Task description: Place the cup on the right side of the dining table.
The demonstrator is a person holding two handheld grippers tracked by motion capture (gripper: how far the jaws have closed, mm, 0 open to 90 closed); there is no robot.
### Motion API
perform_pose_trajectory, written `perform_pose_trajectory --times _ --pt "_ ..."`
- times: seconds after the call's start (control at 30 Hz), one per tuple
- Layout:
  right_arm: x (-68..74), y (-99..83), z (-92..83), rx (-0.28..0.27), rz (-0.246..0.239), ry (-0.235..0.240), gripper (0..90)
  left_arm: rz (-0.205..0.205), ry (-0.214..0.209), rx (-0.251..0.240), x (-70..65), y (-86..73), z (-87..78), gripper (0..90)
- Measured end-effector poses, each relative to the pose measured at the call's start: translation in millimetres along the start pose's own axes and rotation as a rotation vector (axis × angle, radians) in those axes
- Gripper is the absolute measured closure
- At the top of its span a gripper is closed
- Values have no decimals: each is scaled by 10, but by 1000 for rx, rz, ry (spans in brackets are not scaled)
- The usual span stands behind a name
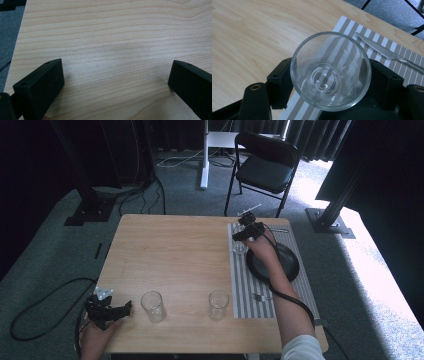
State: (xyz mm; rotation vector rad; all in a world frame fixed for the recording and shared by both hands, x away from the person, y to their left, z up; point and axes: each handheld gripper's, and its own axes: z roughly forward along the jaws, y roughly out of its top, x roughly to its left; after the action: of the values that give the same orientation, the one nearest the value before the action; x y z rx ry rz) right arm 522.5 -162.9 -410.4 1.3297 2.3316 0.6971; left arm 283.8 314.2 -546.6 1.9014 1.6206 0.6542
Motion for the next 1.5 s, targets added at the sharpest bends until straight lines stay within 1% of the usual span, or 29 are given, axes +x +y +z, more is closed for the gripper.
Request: perform_pose_trajectory --times 0.17,0.23,0.33,0.43,0.57,0.63,0.77,0.9,1.0,1.17,1.3,1.37,1.5 --pt "-82 92 59 1 18 -20 278 0 0 0 0 0 0 7" --pt "-94 103 66 3 21 -22 278 0 0 0 0 0 0 7" --pt "-150 144 104 -10 45 -27 278 0 0 0 0 0 0 7" --pt "-169 167 133 -4 48 -31 278 0 0 0 0 0 0 7" --pt "-216 213 245 17 67 -39 278 0 0 0 1 0 0 7" --pt "-229 215 281 7 75 -42 278 0 0 0 0 1 0 7" --pt "-283 226 335 7 97 -53 278 1 0 0 1 1 0 7" --pt "-340 253 373 21 101 -65 278 0 0 0 1 1 0 7" --pt "-375 272 391 25 112 -60 278 1 0 0 1 1 0 7" --pt "-383 295 426 40 107 -69 278 1 0 0 1 1 0 7" --pt "-401 310 478 55 114 -69 278 0 0 0 0 0 0 6" --pt "-419 308 518 63 121 -81 278 0 0 0 1 0 0 7" --pt "-441 299 535 67 126 -83 278 0 0 0 1 1 0 7"
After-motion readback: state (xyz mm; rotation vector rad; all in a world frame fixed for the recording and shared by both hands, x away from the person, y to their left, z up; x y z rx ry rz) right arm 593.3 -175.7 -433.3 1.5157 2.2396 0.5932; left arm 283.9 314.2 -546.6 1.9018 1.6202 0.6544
